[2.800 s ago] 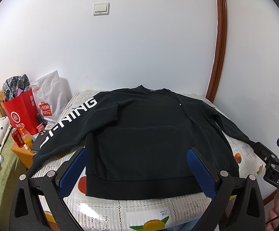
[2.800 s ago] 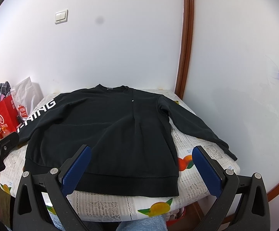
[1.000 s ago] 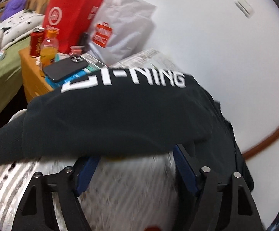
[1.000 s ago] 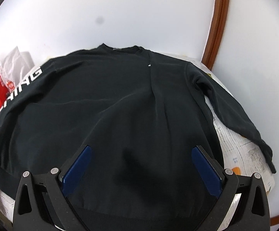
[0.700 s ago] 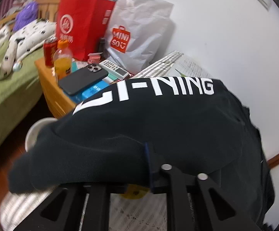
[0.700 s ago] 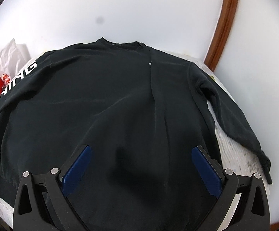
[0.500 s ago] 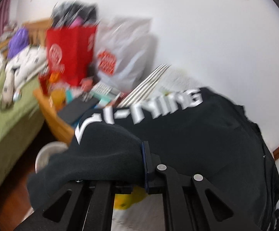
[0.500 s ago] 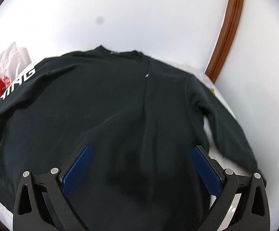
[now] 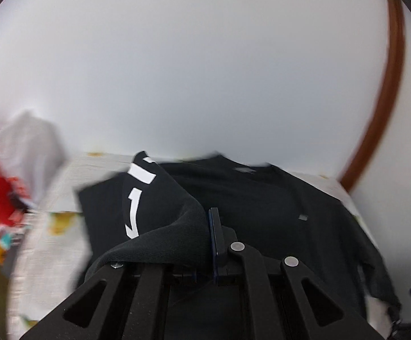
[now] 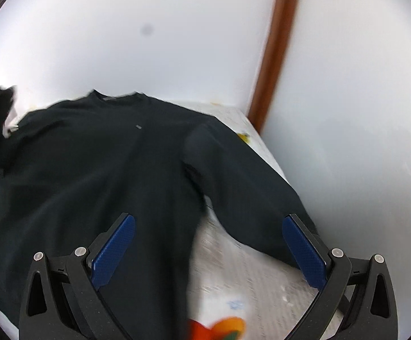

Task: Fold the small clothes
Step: 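Fold the lettered sleeve across the sweatshirt body and open the left gripper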

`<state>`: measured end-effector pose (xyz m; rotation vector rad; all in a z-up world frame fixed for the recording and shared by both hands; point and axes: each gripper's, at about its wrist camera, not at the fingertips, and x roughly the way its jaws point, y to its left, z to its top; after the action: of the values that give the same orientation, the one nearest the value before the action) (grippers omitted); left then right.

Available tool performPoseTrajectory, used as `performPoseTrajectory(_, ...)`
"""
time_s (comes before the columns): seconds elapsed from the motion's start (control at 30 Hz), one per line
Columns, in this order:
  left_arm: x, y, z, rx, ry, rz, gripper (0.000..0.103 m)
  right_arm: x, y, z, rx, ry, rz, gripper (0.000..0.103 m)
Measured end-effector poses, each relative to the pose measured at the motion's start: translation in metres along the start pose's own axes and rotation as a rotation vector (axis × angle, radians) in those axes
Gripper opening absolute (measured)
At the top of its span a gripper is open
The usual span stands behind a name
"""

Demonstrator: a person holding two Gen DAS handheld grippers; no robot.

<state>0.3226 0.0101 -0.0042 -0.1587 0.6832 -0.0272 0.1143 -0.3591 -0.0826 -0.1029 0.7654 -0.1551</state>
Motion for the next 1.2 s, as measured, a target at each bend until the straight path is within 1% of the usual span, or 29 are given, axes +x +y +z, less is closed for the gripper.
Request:
performPoseTrajectory(0.07,0.025,-0.029,0.000,0.036,0.034,-0.017,0.007,0.005,-0.016,-0.011,0.024,0.031,0.008,0.102)
performPoseTrajectory(0.17,0.057,-0.056,-0.007,0.067,0.092,-0.041,0.007,0.013,-0.031,-0.027,0.047,0.074,0.005,0.102)
performPoseTrajectory(0.27,0.083,-0.075,-0.019,0.089,0.157,-0.025,0.007,0.021,-0.037,-0.040,0.056,0.114,-0.007,0.102)
performPoseTrajectory(0.4,0.096,-0.086,-0.027,0.087,0.189,-0.029,0.007,0.035,-0.041,-0.047,0.081,0.137,-0.011,0.102)
performPoseTrajectory(0.53,0.091,-0.093,-0.030,0.098,0.197,-0.038,0.007,0.040,-0.038,-0.043,0.107,0.138,-0.003,0.102)
performPoseTrajectory(0.57,0.087,-0.094,-0.030,0.105,0.202,-0.048,0.011,0.039,-0.036,-0.042,0.104,0.131,0.000,0.102)
performPoseTrajectory(0.6,0.084,-0.095,-0.029,0.108,0.205,-0.059,0.024,0.035,-0.033,-0.041,0.100,0.124,0.003,0.102)
performPoseTrajectory(0.63,0.079,-0.095,-0.029,0.105,0.203,-0.079,0.033,0.032,-0.028,-0.039,0.092,0.113,0.008,0.102)
performPoseTrajectory(0.67,0.073,-0.094,-0.029,0.099,0.196,-0.098,0.051,0.027,-0.025,-0.039,0.085,0.106,0.011,0.102)
performPoseTrajectory(0.7,0.063,-0.093,-0.030,0.093,0.185,-0.118,0.059,0.023,-0.019,-0.036,0.073,0.097,0.013,0.102)
performPoseTrajectory(0.77,0.046,-0.090,-0.027,0.084,0.169,-0.117,0.059,0.012,-0.009,-0.034,0.049,0.073,0.013,0.102)
performPoseTrajectory(0.83,0.028,-0.086,-0.027,0.065,0.156,-0.144,0.061,0.000,0.002,-0.031,0.029,0.047,0.010,0.102)
performPoseTrajectory(0.9,0.013,-0.081,-0.027,0.055,0.162,-0.190,0.067,-0.012,0.011,-0.027,0.025,0.031,0.014,0.102)
performPoseTrajectory(0.93,0.007,-0.077,-0.028,0.051,0.164,-0.207,0.068,-0.016,0.015,-0.025,0.024,0.027,0.019,0.102)
performPoseTrajectory(0.97,0.000,-0.072,-0.029,0.044,0.165,-0.224,0.072,-0.022,0.019,-0.024,0.021,0.020,0.028,0.102)
performPoseTrajectory(1.0,-0.006,-0.067,-0.031,0.030,0.165,-0.240,0.080,-0.027,0.024,-0.023,0.017,0.015,0.037,0.102)
performPoseTrajectory(1.03,-0.010,-0.063,-0.034,0.014,0.174,-0.256,0.083,-0.031,0.029,-0.022,0.013,0.014,0.041,0.100)
performPoseTrajectory(1.1,-0.014,-0.057,-0.042,-0.002,0.213,-0.272,0.084,-0.038,0.043,-0.019,0.002,0.016,0.048,0.099)
performPoseTrajectory(1.2,-0.020,-0.045,-0.056,0.000,0.238,-0.276,0.085,-0.048,0.061,-0.016,-0.020,0.004,0.060,0.099)
